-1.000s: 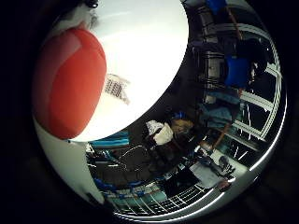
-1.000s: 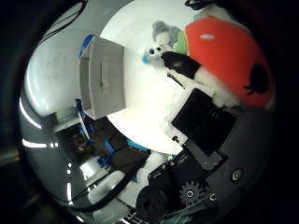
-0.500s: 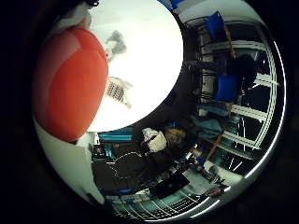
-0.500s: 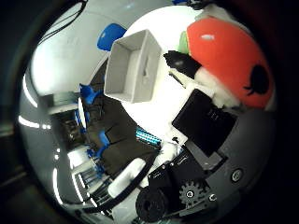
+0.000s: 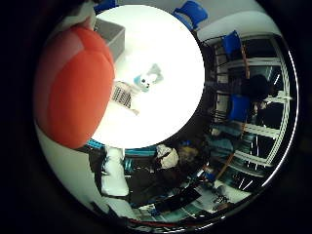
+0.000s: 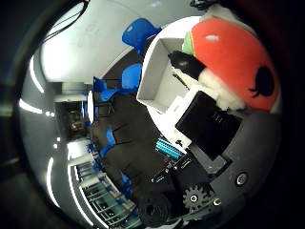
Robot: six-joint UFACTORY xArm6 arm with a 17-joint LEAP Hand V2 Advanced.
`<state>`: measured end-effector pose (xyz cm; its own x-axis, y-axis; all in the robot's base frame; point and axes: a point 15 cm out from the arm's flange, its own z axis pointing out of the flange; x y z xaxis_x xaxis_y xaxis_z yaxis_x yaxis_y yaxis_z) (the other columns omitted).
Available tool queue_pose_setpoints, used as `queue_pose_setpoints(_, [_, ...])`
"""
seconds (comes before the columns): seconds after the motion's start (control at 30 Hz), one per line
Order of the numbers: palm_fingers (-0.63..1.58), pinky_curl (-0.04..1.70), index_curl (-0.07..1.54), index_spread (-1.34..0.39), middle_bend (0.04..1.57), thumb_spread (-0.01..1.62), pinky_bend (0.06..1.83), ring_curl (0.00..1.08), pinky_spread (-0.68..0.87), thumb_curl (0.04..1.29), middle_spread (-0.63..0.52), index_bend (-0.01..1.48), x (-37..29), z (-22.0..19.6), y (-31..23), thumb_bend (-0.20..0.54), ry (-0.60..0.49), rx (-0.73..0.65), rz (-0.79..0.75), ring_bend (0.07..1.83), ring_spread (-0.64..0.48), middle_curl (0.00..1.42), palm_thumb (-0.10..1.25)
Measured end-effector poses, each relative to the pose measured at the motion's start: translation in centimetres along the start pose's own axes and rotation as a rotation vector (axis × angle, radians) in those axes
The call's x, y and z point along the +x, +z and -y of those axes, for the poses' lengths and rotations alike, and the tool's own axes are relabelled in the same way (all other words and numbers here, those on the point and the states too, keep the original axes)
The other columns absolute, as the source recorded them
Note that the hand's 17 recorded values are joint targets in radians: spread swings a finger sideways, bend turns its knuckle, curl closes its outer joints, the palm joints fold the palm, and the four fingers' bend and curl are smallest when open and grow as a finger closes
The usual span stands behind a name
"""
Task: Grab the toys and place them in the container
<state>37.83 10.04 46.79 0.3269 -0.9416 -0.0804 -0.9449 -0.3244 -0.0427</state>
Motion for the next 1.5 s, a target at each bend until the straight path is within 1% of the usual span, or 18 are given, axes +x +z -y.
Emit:
queue_pose_setpoints(0.3, [1.07, 1.08, 0.81, -0.26, 1.22, 1.11, 1.19, 0.88, -0.24, 0.59, -0.19, 1.07, -4.6, 3.5, 1.1, -0.013, -0.051, 0.011, 0.005, 1.27, -0.27, 0.91, 0.99])
queue_pose_setpoints(0.4, [1.04, 1.08, 0.81, -0.26, 1.20, 1.15, 1.19, 0.88, -0.25, 0.58, -0.20, 1.03, -5.6, 4.1, 1.3, -0.026, -0.062, 0.024, 0.008, 1.27, -0.27, 0.91, 0.94])
queue_pose_setpoints(0.43, [1.03, 1.06, 0.80, -0.26, 1.18, 1.18, 1.17, 0.86, -0.26, 0.56, -0.20, 0.96, -6.0, 4.5, 1.3, -0.030, -0.066, 0.038, 0.011, 1.27, -0.27, 0.90, 0.89])
queue_pose_setpoints(0.47, [0.97, 1.03, 0.79, -0.28, 1.15, 1.20, 1.14, 0.83, -0.28, 0.54, -0.20, 0.84, -6.3, 5.0, 1.2, -0.044, -0.069, 0.056, 0.013, 1.27, -0.27, 0.88, 0.82])
queue_pose_setpoints(0.5, [0.91, 0.98, 0.77, -0.29, 1.11, 1.22, 1.12, 0.79, -0.33, 0.52, -0.21, 0.70, -6.7, 5.4, 1.2, -0.032, -0.077, 0.072, 0.018, 1.26, -0.28, 0.85, 0.78])
queue_pose_setpoints(0.57, [0.60, 0.88, 0.67, -0.34, 0.91, 1.26, 1.11, 0.72, -0.47, 0.46, -0.24, 0.38, -7.2, 5.4, 1.7, -0.026, -0.086, 0.061, 0.022, 1.22, -0.30, 0.76, 0.71])
queue_pose_setpoints(0.6, [0.51, 0.85, 0.65, -0.37, 0.84, 1.27, 1.10, 0.70, -0.48, 0.45, -0.24, 0.33, -7.3, 5.3, 2.0, -0.025, -0.088, 0.052, 0.023, 1.19, -0.29, 0.74, 0.69])
queue_pose_setpoints(0.63, [0.23, 0.86, 0.64, -0.40, 0.73, 1.28, 0.97, 0.68, -0.36, 0.43, -0.22, 0.36, -7.3, 5.3, 2.1, -0.025, -0.088, 0.049, 0.023, 1.09, -0.25, 0.69, 0.66])
queue_pose_setpoints(0.67, [0.15, 0.84, 0.60, -0.42, 0.68, 1.28, 0.93, 0.63, -0.27, 0.41, -0.20, 0.35, -7.3, 5.2, 2.3, -0.024, -0.090, 0.042, 0.024, 1.01, -0.22, 0.66, 0.65])
queue_pose_setpoints(0.7, [0.13, 0.80, 0.55, -0.43, 0.60, 1.28, 0.88, 0.57, -0.13, 0.40, -0.17, 0.33, -7.4, 5.1, 2.5, -0.022, -0.094, 0.030, 0.028, 0.93, -0.16, 0.60, 0.63])
queue_pose_setpoints(0.77, [0.04, 0.76, 0.52, -0.43, 0.51, 1.28, 0.81, 0.50, 0.12, 0.37, -0.11, 0.32, -7.5, 4.9, 3.2, -0.018, -0.098, 0.003, 0.038, 0.78, -0.03, 0.53, 0.61])
queue_pose_setpoints(0.8, [0.04, 0.74, 0.51, -0.44, 0.49, 1.27, 0.80, 0.48, 0.17, 0.37, -0.10, 0.32, -7.4, 4.9, 3.4, -0.019, -0.096, -0.004, 0.040, 0.75, 0.00, 0.52, 0.61])
queue_pose_setpoints(0.83, [0.03, 0.70, 0.48, -0.43, 0.45, 1.27, 0.75, 0.43, 0.28, 0.36, -0.07, 0.31, -7.3, 4.9, 3.5, -0.017, -0.094, -0.006, 0.040, 0.68, 0.06, 0.48, 0.60])
queue_pose_setpoints(0.87, [0.03, 0.66, 0.46, -0.43, 0.43, 1.27, 0.72, 0.41, 0.35, 0.35, -0.05, 0.29, -7.3, 4.9, 3.5, -0.018, -0.093, -0.006, 0.040, 0.64, 0.09, 0.46, 0.59])
queue_pose_setpoints(0.97, [0.09, 0.58, 0.42, -0.43, 0.36, 1.27, 0.67, 0.35, 0.47, 0.34, -0.03, 0.24, -6.9, 4.9, 3.5, -0.016, -0.092, -0.007, 0.039, 0.57, 0.16, 0.41, 0.58])
queue_pose_setpoints(1.13, [0.17, 0.51, 0.38, -0.42, 0.29, 1.27, 0.61, 0.29, 0.53, 0.33, -0.02, 0.18, -5.6, 3.9, 3.7, -0.014, -0.083, -0.048, 0.040, 0.50, 0.18, 0.36, 0.59])
queue_pose_setpoints(1.33, [0.20, 0.43, 0.35, -0.40, 0.27, 1.26, 0.53, 0.26, 0.52, 0.31, -0.02, 0.17, -2.4, 2.4, 5.2, -0.016, -0.061, -0.093, 0.044, 0.46, 0.18, 0.35, 0.58])
queue_pose_setpoints(1.5, [0.21, 0.39, 0.32, -0.40, 0.25, 1.25, 0.51, 0.24, 0.51, 0.31, -0.02, 0.17, 2.5, 0.5, 7.1, -0.014, -0.046, -0.136, 0.034, 0.44, 0.18, 0.34, 0.60])
